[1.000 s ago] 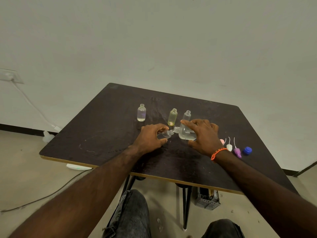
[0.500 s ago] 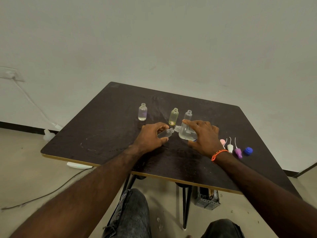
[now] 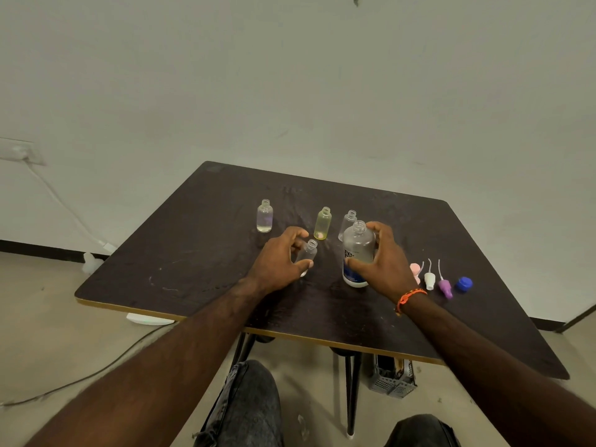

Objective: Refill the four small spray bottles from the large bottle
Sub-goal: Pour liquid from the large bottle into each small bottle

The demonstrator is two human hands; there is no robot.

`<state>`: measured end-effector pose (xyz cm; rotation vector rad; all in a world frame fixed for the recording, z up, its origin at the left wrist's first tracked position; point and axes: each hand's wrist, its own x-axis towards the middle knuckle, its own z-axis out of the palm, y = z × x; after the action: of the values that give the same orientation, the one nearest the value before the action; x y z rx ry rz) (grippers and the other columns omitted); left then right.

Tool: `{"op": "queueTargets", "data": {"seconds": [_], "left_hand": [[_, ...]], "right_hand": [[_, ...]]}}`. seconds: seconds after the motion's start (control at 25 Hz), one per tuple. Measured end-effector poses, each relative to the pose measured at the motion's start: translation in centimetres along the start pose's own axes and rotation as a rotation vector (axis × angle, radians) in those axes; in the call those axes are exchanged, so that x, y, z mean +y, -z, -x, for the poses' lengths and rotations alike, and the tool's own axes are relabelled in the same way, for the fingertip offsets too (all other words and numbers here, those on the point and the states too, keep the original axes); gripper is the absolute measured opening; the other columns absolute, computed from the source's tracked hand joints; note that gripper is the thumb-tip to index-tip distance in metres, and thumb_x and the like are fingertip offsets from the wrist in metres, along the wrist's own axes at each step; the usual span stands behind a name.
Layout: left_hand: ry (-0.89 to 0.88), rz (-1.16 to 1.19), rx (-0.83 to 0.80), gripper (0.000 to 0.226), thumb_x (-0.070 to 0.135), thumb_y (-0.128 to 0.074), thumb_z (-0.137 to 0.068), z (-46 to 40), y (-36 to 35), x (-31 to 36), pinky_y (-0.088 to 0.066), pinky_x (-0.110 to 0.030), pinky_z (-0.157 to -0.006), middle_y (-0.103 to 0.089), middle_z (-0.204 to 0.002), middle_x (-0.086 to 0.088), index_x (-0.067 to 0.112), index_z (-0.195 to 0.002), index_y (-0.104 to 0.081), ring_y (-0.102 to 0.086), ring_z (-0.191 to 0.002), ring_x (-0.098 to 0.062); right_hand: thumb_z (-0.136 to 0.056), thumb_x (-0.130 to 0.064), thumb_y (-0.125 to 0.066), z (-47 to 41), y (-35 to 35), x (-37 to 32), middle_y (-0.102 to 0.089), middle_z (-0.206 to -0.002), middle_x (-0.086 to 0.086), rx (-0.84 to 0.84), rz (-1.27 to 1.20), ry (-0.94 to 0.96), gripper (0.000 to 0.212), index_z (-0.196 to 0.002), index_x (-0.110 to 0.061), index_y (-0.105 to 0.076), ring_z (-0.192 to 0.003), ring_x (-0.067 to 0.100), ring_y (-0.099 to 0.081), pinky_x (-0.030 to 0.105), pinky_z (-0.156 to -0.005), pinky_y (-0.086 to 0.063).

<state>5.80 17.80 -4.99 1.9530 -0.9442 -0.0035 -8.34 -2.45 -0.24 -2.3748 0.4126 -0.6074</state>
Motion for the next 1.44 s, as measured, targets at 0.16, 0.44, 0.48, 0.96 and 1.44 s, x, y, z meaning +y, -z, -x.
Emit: {"op": "queueTargets", "data": {"seconds": [0.16,0.44,0.48,0.96,1.44], "left_hand": [[0.018,-0.053,-0.009,0.055,0.026,-0.087,-0.080,0.1,0.0,-0.4,-0.057,-0.027,-0.088,-0.070,-0.106,0.012,0.023,-0.128,-0.059,-0.067,-0.095,-0.005],[0.048,-0.151,-0.021,0.045,0.033,-0.084,-0.083,0.7,0.5,-0.3,-0.059,-0.035,-0.085,-0.072,-0.099,0.010,0.027,-0.123,-0.065,-0.067,-0.088,-0.006],[0.057,-0.152,-0.025,0.045,0.034,-0.083,-0.083,0.8,0.5,-0.3,-0.059,-0.035,-0.085,-0.072,-0.099,0.009,0.028,-0.123,-0.064,-0.068,-0.087,-0.006],[0.140,-0.153,0.034,0.048,0.029,-0.084,-0.083,1.1,0.1,0.7,-0.060,-0.036,-0.088,-0.076,-0.101,0.008,0.029,-0.126,-0.062,-0.070,-0.087,-0.008],[0.365,-0.288,0.176,0.025,0.033,-0.072,-0.091,-5.8,-0.8,-0.9,-0.056,-0.042,-0.087,-0.074,-0.100,-0.001,0.020,-0.111,-0.066,-0.069,-0.094,-0.025]], "right_hand": [[-0.076,-0.029,-0.086,0.5,0.0,0.6,-0.053,-0.139,0.000,0.009,-0.075,-0.086,0.083,-0.140,-0.025,-0.034,-0.114,0.015,-0.054,0.032,-0.098,-0.051],[-0.076,-0.023,-0.085,2.3,-0.4,2.1,-0.047,-0.146,-0.001,-0.007,-0.151,-0.162,0.094,-0.149,-0.028,-0.026,-0.130,0.022,-0.052,0.045,-0.104,-0.051],[-0.074,-0.022,-0.085,2.7,-0.6,2.1,-0.043,-0.148,-0.001,0.047,-0.132,-0.176,0.096,-0.149,-0.027,-0.024,-0.132,0.022,-0.049,0.045,-0.106,-0.049],[-0.081,-0.026,-0.058,4.5,-6.8,-4.3,-0.066,-0.118,-0.003,-0.287,0.159,0.039,0.054,-0.135,-0.028,-0.051,-0.109,0.017,-0.060,0.037,-0.093,-0.053],[-0.064,-0.014,-0.042,-3.9,-11.4,-5.5,-0.065,-0.092,-0.006,-0.277,0.023,-0.177,0.042,-0.100,-0.032,-0.053,-0.100,0.027,-0.058,0.049,-0.086,-0.054]]}}
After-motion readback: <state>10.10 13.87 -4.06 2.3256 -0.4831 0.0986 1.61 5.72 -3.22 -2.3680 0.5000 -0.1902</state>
